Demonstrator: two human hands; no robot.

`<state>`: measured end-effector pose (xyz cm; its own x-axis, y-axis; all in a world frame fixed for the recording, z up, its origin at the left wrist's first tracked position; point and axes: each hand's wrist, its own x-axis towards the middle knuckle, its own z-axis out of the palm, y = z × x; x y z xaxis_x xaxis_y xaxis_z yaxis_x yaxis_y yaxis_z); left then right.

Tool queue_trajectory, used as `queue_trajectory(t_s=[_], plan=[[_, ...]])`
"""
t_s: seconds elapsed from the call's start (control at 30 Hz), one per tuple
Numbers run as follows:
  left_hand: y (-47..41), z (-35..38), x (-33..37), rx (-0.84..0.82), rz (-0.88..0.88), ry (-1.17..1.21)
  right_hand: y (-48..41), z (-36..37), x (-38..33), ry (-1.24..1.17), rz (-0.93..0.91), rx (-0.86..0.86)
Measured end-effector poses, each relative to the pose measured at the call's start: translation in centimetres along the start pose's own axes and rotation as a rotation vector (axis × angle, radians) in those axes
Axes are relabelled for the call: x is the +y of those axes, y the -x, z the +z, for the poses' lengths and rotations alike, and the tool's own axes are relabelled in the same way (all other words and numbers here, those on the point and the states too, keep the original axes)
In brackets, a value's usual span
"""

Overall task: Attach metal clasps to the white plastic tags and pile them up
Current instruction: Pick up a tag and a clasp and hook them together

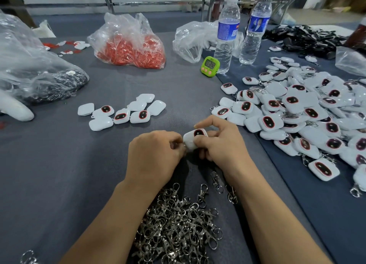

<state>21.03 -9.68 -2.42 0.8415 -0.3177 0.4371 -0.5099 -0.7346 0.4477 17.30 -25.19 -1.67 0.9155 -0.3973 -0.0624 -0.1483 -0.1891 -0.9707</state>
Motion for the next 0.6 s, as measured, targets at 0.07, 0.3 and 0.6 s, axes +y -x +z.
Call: queue_trajectory(t_s=[0.07, 0.3, 0.6], plan=[[-0.2, -0.2, -0.1, 0.013, -0.036, 0.163, -0.1, 0.0, 0.0, -0.147, 0.046, 0.01], [-1.2, -0.1, -0.9, -0.188, -0.255, 0.662, 0.1, -0.3, -0.4, -0.489, 0.159, -0.08], [-1.4, -0.3, -0.5, -0.245, -0.331, 0.906, 0.0, -0.4, -0.6, -0.634, 0.229, -0.124]])
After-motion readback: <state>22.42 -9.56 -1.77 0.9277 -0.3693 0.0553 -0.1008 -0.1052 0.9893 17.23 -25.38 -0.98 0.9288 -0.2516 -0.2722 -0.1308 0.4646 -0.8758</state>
